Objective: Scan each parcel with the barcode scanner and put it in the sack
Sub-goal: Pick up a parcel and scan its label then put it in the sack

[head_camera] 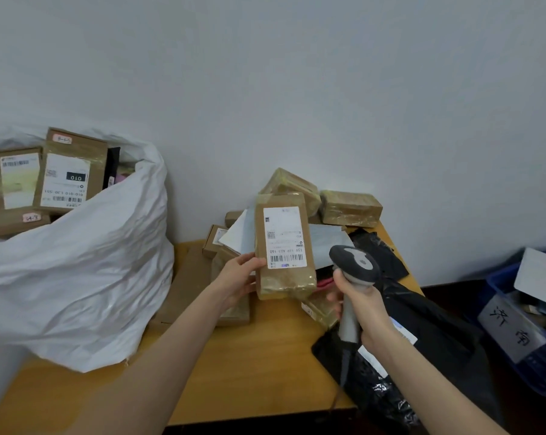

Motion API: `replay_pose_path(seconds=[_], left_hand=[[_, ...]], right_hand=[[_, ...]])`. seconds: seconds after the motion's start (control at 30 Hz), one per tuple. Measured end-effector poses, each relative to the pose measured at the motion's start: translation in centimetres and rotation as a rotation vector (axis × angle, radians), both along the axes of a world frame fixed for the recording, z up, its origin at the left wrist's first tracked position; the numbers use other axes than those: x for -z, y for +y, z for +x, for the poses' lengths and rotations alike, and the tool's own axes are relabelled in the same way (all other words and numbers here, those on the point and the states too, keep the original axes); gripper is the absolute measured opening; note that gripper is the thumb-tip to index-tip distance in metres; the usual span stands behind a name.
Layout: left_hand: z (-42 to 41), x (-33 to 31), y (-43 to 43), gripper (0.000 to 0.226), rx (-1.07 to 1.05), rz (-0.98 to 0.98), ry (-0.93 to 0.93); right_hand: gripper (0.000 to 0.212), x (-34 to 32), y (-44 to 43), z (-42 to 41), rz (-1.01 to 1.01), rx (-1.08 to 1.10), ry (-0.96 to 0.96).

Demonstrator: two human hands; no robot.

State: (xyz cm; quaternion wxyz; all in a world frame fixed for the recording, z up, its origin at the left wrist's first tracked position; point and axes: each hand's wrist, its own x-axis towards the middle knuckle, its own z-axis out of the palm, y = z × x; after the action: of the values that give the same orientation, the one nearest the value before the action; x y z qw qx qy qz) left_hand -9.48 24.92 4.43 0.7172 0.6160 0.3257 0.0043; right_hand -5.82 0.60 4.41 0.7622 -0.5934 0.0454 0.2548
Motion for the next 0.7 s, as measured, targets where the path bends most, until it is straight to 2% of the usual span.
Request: replay_pose_path(seconds=[0.2,0.37,0.7], left_hand=[[-0.2,1.8,0.3,0.048,-0.093,0.066,-0.085],[-0.2,3.1,0.4,0.057,-0.108,0.133,-0.073],[0.0,4.0,0.8,0.065,-0.160,0.177,-0.046]], right_hand=[[0.026,-0.9,-0.1,-4.3,-0.105,-0.185,-0.068],[0.042,-1.3,0.2,-6.3,-0.217,-0.208,-0.079],[0.039,-1.4,0.0,-6.9,-0.242,-0.207,-0.057]])
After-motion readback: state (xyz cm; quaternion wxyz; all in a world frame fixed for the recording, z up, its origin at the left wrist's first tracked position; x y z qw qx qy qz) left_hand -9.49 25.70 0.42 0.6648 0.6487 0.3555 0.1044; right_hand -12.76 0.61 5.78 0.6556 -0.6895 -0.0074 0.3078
